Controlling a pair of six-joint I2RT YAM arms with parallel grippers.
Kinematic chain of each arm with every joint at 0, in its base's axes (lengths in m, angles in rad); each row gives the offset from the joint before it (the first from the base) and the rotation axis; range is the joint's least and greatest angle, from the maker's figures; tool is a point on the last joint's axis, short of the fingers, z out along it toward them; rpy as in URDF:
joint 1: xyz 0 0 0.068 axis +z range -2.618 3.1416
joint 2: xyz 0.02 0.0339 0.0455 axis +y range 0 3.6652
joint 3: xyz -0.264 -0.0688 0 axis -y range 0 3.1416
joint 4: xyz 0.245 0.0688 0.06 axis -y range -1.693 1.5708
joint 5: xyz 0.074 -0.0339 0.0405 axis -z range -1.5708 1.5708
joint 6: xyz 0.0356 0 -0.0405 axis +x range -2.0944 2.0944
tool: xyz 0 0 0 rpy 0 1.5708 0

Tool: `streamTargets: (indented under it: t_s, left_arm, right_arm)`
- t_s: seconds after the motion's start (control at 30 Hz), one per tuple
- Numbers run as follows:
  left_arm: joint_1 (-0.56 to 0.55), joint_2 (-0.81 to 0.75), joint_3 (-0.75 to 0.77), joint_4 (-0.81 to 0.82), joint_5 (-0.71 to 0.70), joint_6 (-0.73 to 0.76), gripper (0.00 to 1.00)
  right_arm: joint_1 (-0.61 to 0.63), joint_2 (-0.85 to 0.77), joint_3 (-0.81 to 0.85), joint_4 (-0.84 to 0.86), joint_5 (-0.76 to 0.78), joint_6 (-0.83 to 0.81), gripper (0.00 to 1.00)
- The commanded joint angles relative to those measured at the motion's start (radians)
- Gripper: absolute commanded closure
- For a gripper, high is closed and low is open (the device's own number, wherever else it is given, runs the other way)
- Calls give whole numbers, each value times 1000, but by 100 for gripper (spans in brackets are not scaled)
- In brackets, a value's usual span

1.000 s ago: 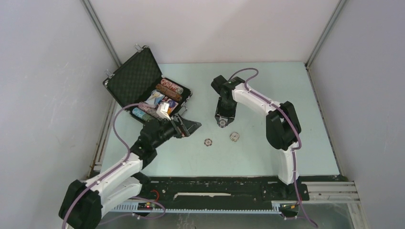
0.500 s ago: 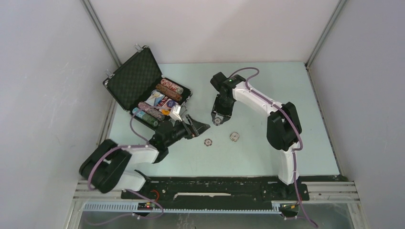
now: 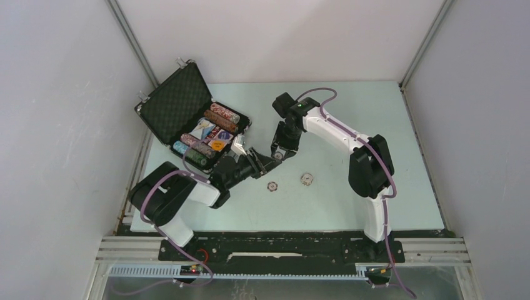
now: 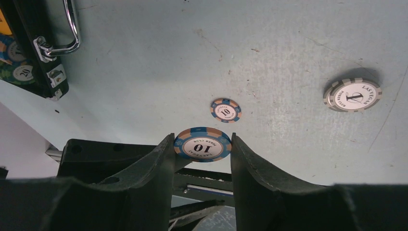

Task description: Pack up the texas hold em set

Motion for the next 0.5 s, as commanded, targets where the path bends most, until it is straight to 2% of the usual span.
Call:
streamTargets:
  t_s: [0.0, 0.4, 0.47]
  left_arm:
    - [-8, 25, 54, 64, -40, -49, 50]
    - [-11, 26, 53, 68, -115, -60, 68]
    - [-11, 27, 54, 68, -121, -61, 75]
  right_arm:
    - [7, -52, 40, 16, -20, 26, 100]
    - [18, -52, 32, 28, -28, 23, 100]
    - [20, -55, 30, 30, -25, 22, 100]
